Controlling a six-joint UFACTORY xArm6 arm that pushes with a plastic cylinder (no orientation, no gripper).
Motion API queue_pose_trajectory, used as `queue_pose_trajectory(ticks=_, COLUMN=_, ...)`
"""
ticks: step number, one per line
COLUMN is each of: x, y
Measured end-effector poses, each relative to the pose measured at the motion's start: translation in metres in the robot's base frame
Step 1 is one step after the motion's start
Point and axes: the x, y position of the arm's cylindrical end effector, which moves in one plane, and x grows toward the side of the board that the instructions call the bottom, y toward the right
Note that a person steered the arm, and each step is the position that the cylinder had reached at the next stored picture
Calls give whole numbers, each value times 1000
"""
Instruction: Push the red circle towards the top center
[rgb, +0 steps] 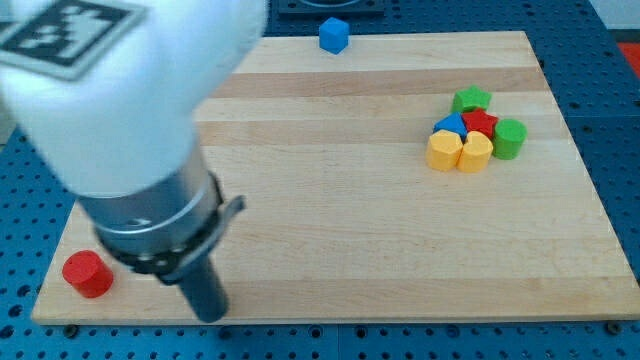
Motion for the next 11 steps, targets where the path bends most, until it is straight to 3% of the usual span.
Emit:
queue_pose_trajectory(ticks=1, x=-14, y=10)
queue_pose_trajectory(ticks=2, x=-77, y=-32)
queue_pose_trajectory(ticks=3, x=-98, y=-153)
queue_pose_trajectory(ticks=4, x=-94, y=-173)
queue_pose_trajectory(ticks=5, x=-14, y=-169)
queue_pose_trajectory(ticks=6, x=-1, y=-163)
queue_pose_trajectory(ticks=7, x=-18, y=-154)
queue_pose_trajectory(ticks=10, x=-42, y=-41)
queue_pose_trajectory(ticks=11, x=-79, y=-6)
